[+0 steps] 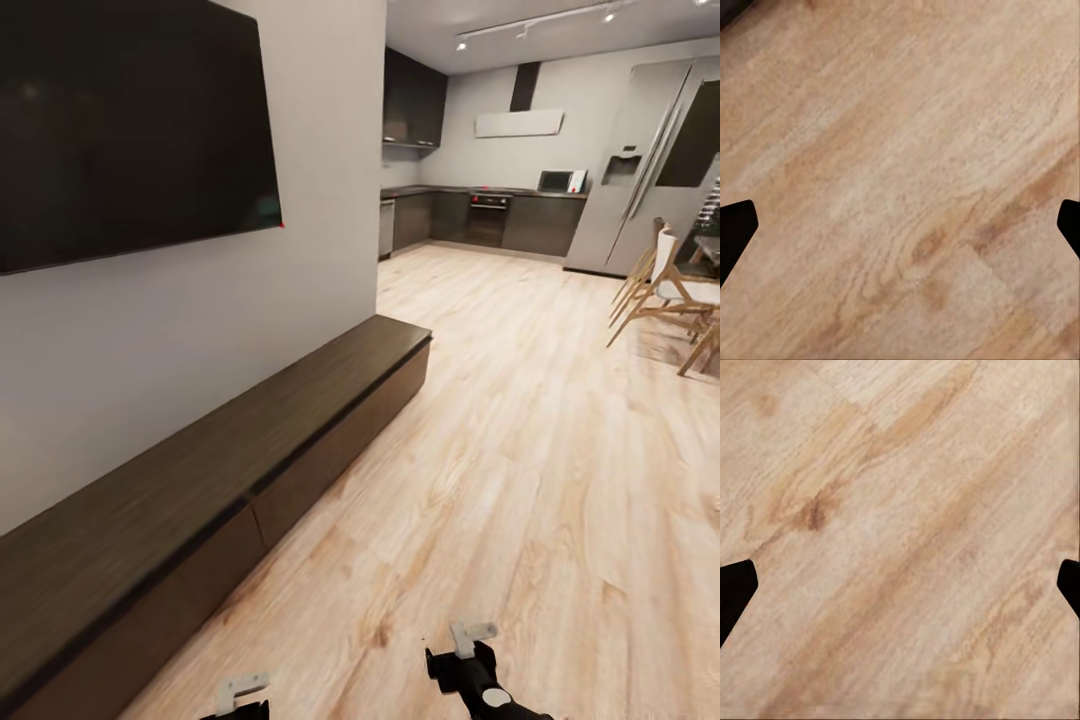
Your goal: Place each of the two pumpkins and all three candles from the living room inside a cabinet in the living room (use any cabinet), then make sure every cabinet is closed, and position the cauldron so it is next to a table in the living room.
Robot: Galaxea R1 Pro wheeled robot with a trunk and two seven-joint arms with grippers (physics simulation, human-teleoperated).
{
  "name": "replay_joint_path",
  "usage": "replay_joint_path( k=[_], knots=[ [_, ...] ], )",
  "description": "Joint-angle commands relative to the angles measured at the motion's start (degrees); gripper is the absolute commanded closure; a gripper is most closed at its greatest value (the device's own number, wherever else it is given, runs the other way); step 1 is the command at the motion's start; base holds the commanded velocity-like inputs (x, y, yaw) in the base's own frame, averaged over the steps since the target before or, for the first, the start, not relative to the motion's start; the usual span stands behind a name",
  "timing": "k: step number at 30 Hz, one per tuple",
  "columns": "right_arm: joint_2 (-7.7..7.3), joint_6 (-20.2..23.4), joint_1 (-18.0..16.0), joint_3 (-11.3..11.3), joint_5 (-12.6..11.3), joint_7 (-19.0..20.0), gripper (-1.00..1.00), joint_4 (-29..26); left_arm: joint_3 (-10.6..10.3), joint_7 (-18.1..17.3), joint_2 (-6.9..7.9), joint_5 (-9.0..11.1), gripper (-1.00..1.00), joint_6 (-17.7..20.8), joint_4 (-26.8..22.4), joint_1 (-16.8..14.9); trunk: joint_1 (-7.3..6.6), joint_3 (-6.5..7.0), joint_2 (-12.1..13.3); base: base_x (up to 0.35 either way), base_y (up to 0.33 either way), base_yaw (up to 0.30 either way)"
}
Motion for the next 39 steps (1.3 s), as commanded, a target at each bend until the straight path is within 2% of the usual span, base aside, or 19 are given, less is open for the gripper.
replay_joint_path(
  k=[1,3,4,5,8,14,20,29,39],
  knots=[
    [-0.11,0.0,0.8,0.0,0.0,0.0,-1.00,0.0,0.0,0.0,0.42,0.0,-1.00,0.0,0.1,0.3,0.00,0.07,0.0,0.000,0.000,-0.247],
    [-0.19,0.0,1.5,0.0,-0.2,0.0,-1.00,0.1,0.0,0.0,0.62,0.0,-1.00,0.0,0.1,0.5,0.00,0.19,0.0,0.000,0.000,-0.247],
    [-0.34,-0.2,2.9,0.0,-0.1,0.0,-1.00,0.4,0.0,0.0,0.68,-0.1,-1.00,0.0,0.1,0.9,0.00,0.25,0.0,0.000,0.000,-0.246],
    [-0.62,-1.2,4.5,-0.1,-0.1,0.0,-1.00,0.5,0.0,-0.1,0.71,-0.1,-1.00,0.0,0.1,1.3,0.00,0.32,0.0,0.000,0.000,-0.243],
    [-1.53,-4.5,6.5,-0.1,-0.2,-0.1,-1.00,0.8,0.0,-0.2,0.74,-0.1,-1.00,0.0,0.1,2.0,0.00,0.51,0.0,0.000,0.000,-0.236],
    [-2.51,-6.2,7.4,-0.1,-0.3,-0.5,-1.00,1.4,0.0,-0.2,0.75,-0.1,-1.00,0.0,0.2,2.3,0.00,0.91,0.0,0.000,0.000,-0.230],
    [-4.67,-6.7,7.5,-0.2,-0.3,-0.5,-1.00,1.6,0.0,-0.2,0.75,-0.1,-1.00,0.0,2.2,2.5,0.00,1.26,0.0,0.000,0.000,-0.244],
    [-4.91,-6.3,8.7,-0.1,-0.3,-0.5,-1.00,2.1,0.0,-0.2,0.74,-0.1,-1.00,0.0,2.5,2.5,0.00,1.54,0.0,0.000,0.000,-0.207],
    [-4.80,-6.1,9.1,-0.1,-0.4,-0.5,-1.00,3.5,-0.1,-0.4,0.66,-0.1,-1.00,0.0,2.8,2.6,0.00,1.20,0.0,0.000,0.000,-0.023]
  ],
)
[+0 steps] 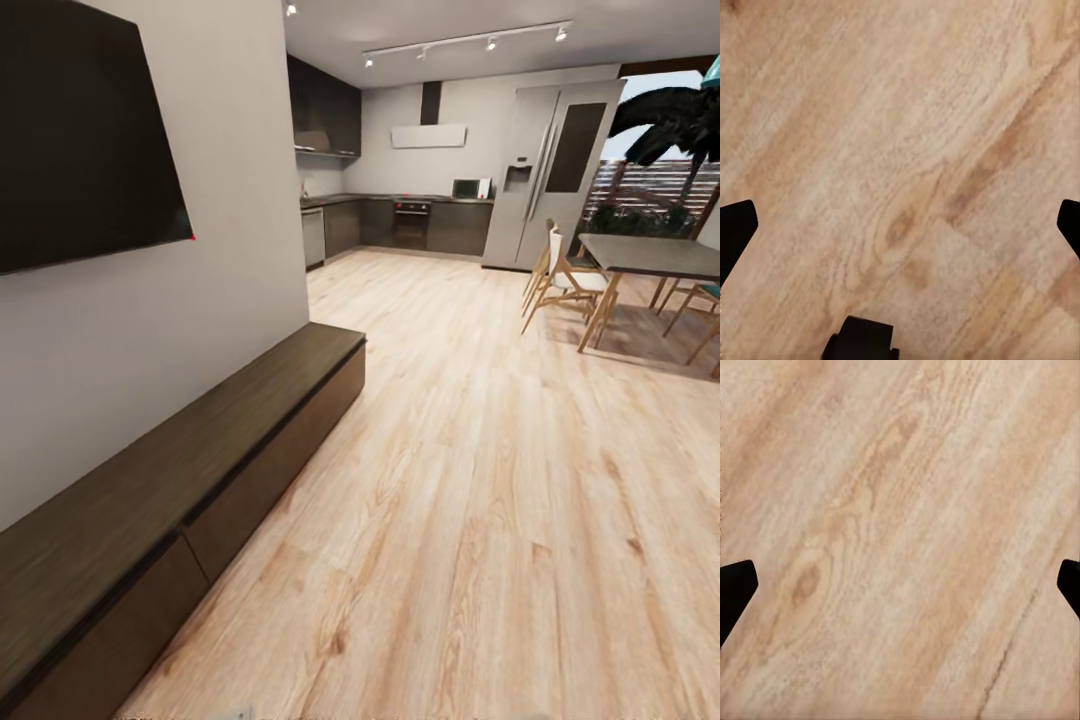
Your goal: Place each of the two pumpkins and all three candles from the living room inside a cabinet in the living room (use any cabinet), then make sure every cabinet is closed, and position the cauldron so it is next to a table in the living room.
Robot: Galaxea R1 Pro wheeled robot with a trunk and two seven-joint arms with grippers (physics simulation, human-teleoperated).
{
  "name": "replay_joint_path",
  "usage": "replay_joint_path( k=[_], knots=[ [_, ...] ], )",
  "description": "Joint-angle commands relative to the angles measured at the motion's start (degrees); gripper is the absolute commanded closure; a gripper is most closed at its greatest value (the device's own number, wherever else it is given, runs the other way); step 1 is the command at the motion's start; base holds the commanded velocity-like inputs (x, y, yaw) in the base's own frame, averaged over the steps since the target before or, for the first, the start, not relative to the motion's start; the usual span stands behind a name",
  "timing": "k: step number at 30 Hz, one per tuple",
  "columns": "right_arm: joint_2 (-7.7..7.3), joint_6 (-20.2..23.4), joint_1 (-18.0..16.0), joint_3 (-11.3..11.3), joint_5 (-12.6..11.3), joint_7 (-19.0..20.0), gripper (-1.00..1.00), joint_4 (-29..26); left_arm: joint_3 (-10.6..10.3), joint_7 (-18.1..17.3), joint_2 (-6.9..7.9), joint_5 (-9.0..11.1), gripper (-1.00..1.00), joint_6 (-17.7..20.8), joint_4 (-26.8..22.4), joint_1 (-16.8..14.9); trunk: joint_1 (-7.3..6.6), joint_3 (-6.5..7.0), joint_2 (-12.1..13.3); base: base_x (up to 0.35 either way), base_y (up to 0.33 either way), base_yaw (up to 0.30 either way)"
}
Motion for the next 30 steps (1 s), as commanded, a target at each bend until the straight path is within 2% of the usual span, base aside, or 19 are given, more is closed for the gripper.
replay_joint_path(
  k=[1,9,17,21,22,25,26,29,30],
  knots=[
    [0.00,0.0,0.0,0.0,0.0,0.0,-1.00,0.0,0.0,0.0,0.00,0.0,-1.00,0.0,0.0,0.0,0.00,-0.09,0.0,0.000,0.000,-0.001],
    [0.02,0.1,0.0,0.0,0.2,0.2,-1.00,0.1,0.0,0.0,0.00,0.0,-1.00,0.0,0.0,0.1,0.00,-0.52,0.0,0.000,0.000,0.000],
    [-0.12,0.1,0.0,0.0,0.1,0.2,-1.00,0.3,0.0,0.1,-0.25,0.0,-1.00,0.3,0.2,0.1,0.00,-0.77,0.0,0.000,0.000,-0.154],
    [-0.10,0.9,0.1,0.0,0.1,0.2,-1.00,0.9,0.0,0.1,-0.48,0.0,-1.00,0.6,2.3,0.2,0.00,-1.12,0.0,0.000,0.000,-0.028],
    [-0.12,2.0,0.1,0.0,0.1,0.2,-1.00,0.9,0.1,0.1,-0.53,0.0,-1.00,0.7,2.5,0.2,0.00,-1.21,0.0,0.000,0.000,-0.006],
    [-0.07,11.2,0.1,-0.1,0.1,0.5,-1.00,0.5,0.1,0.1,-0.94,0.0,-1.00,3.2,3.4,0.2,0.00,-1.49,0.0,0.000,0.000,-0.001],
    [0.00,14.3,0.1,-0.2,0.2,0.5,-1.00,0.4,0.1,0.1,-1.12,0.0,-1.00,5.3,3.5,0.2,0.00,-1.58,0.0,0.000,0.000,0.000],
    [0.10,18.1,0.1,-0.1,0.3,0.6,-1.00,0.4,0.1,0.1,-1.85,0.0,-1.00,11.4,3.6,0.2,0.00,-1.86,0.0,0.000,0.000,0.000],
    [0.12,18.2,0.1,-0.1,0.3,0.6,-1.00,0.4,0.1,0.1,-1.89,0.0,-1.00,11.6,3.6,0.2,0.00,-1.95,0.0,0.000,0.000,0.000]
  ],
)
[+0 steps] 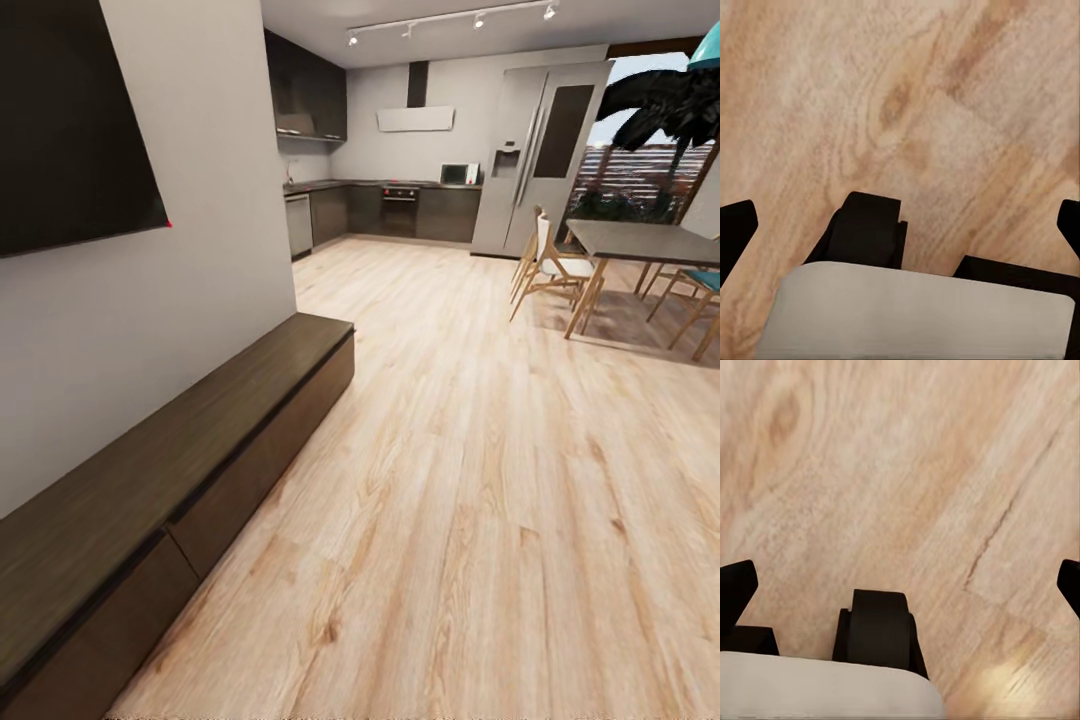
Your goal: Place each of the two pumpkins and all three candles from the living room inside a cabinet in the living room (use any cabinet), then make sure every cabinet is closed, and position the cauldron so it is next to a table in the living room.
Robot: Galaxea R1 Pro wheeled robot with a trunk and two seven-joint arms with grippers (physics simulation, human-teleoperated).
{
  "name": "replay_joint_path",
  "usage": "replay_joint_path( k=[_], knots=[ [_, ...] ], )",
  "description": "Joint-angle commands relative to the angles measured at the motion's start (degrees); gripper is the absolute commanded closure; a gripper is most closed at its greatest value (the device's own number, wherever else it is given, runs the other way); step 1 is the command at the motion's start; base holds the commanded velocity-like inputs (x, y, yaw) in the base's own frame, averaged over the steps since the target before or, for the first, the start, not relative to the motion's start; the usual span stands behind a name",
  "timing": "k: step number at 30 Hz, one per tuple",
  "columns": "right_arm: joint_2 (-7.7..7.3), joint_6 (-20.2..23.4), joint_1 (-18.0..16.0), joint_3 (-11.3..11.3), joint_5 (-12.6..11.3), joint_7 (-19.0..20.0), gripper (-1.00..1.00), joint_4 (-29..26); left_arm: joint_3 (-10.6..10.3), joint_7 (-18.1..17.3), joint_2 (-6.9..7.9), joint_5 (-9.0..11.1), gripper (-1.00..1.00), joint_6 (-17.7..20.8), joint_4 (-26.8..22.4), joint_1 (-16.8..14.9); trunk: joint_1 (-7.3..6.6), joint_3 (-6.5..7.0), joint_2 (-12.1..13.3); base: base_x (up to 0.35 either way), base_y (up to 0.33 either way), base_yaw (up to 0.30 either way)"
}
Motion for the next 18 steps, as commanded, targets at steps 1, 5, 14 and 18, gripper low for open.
replay_joint_path(
  k=[1,5,14,18],
  knots=[
    [0.00,0.0,0.0,0.0,0.0,0.0,-1.00,0.0,0.0,0.0,-0.03,0.0,-1.00,0.0,0.0,0.0,0.00,-0.10,0.0,0.000,0.000,0.000],
    [-0.16,0.0,0.0,0.0,-0.2,-0.1,-1.00,0.0,0.0,0.1,-0.06,0.0,-1.00,0.0,0.0,0.0,0.00,-0.45,0.0,0.000,0.000,-0.068],
    [-0.18,-0.2,0.0,0.0,-0.2,0.0,-1.00,0.1,0.0,0.1,-0.04,0.0,-1.00,-0.1,0.0,0.0,0.00,-1.02,0.0,0.055,0.000,-0.189],
    [-0.19,-0.3,0.0,0.0,-0.2,0.0,-1.00,0.1,0.0,0.1,-0.04,0.0,-1.00,-0.1,-0.1,0.0,0.00,-1.04,0.0,0.031,0.000,-0.279]
  ],
)
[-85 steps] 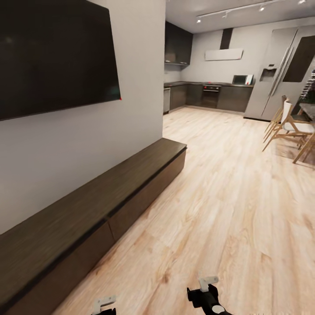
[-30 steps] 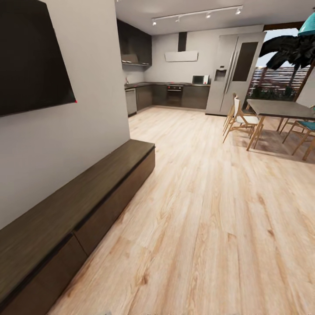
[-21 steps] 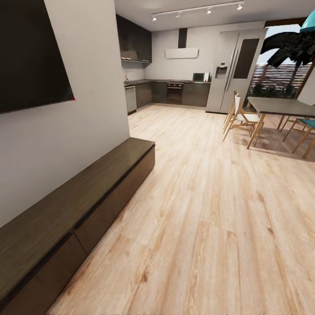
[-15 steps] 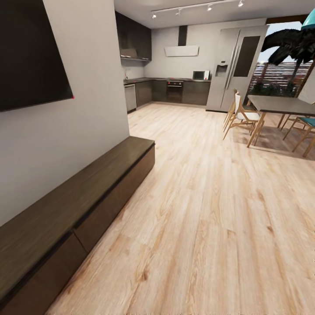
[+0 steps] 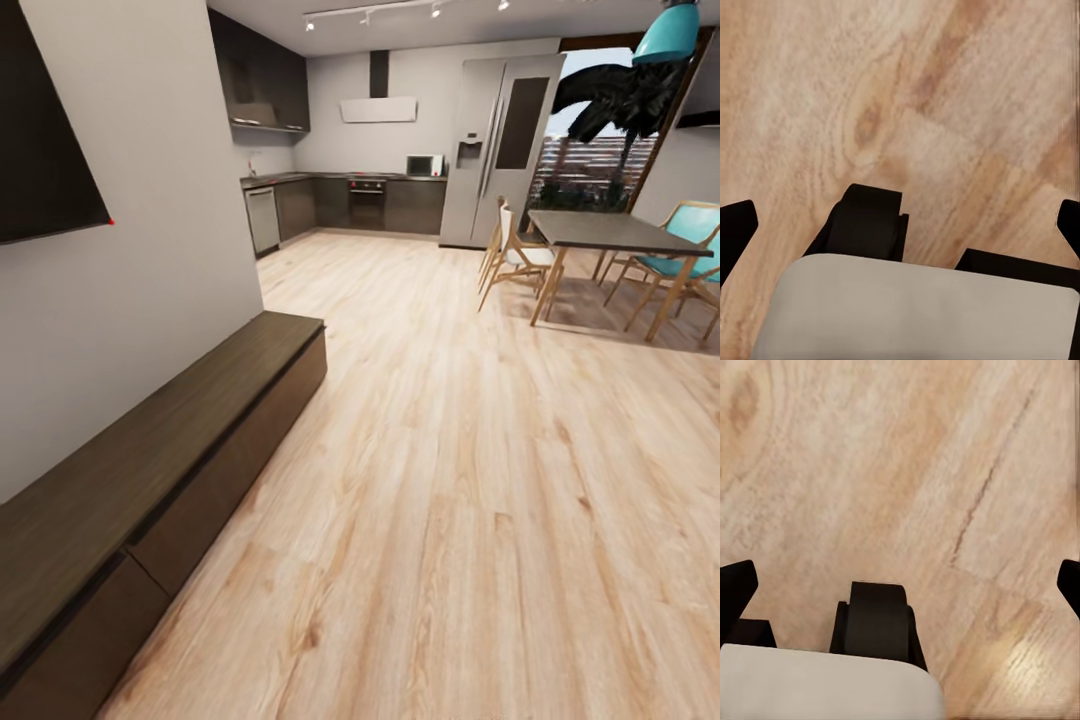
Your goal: Place each of the two pumpkins and all three candles from the living room inside a cabinet in the living room (use any cabinet), then make sure every cabinet is closed, and position the cauldron so it is next to a table in the living room.
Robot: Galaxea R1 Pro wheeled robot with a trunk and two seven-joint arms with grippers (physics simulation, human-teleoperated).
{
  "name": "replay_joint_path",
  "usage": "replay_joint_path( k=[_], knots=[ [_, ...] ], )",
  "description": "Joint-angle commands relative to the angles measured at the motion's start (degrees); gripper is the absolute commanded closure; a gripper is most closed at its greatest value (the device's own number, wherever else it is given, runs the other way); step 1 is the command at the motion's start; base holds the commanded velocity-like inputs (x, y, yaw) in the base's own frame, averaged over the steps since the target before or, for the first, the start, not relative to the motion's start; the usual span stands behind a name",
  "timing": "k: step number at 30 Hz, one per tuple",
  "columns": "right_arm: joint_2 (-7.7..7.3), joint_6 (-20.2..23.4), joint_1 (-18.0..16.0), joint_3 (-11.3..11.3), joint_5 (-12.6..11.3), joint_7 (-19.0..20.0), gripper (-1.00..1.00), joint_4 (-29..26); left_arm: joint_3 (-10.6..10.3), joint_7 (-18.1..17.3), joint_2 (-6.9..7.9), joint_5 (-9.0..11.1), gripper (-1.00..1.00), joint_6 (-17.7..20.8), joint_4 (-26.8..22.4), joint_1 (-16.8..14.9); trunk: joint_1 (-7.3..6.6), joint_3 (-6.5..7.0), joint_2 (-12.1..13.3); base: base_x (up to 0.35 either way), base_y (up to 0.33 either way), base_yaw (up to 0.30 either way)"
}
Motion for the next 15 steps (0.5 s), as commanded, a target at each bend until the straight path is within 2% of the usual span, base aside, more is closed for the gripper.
replay_joint_path(
  k=[1,4,6,15],
  knots=[
    [0.00,0.0,0.0,0.0,0.0,0.0,-1.00,0.0,0.0,0.0,0.00,0.0,-1.00,0.0,0.0,0.0,0.00,0.00,0.0,0.007,0.000,-0.282],
    [0.00,0.0,0.0,0.0,0.0,-0.1,-1.00,-0.1,0.0,0.0,0.00,0.0,-1.00,-0.1,0.0,0.0,0.00,0.05,0.0,0.003,0.000,-0.271],
    [0.14,0.1,0.0,0.0,0.0,-0.2,-1.00,-0.1,0.0,0.0,0.00,0.0,-1.00,-0.2,0.0,0.0,0.00,0.06,0.0,0.001,0.000,-0.108],
    [0.17,0.1,0.0,0.0,0.0,-0.6,-1.00,-0.1,0.0,-0.1,0.03,0.0,-1.00,-0.3,0.0,0.0,0.00,0.07,0.0,0.000,0.000,-0.015]
  ],
)
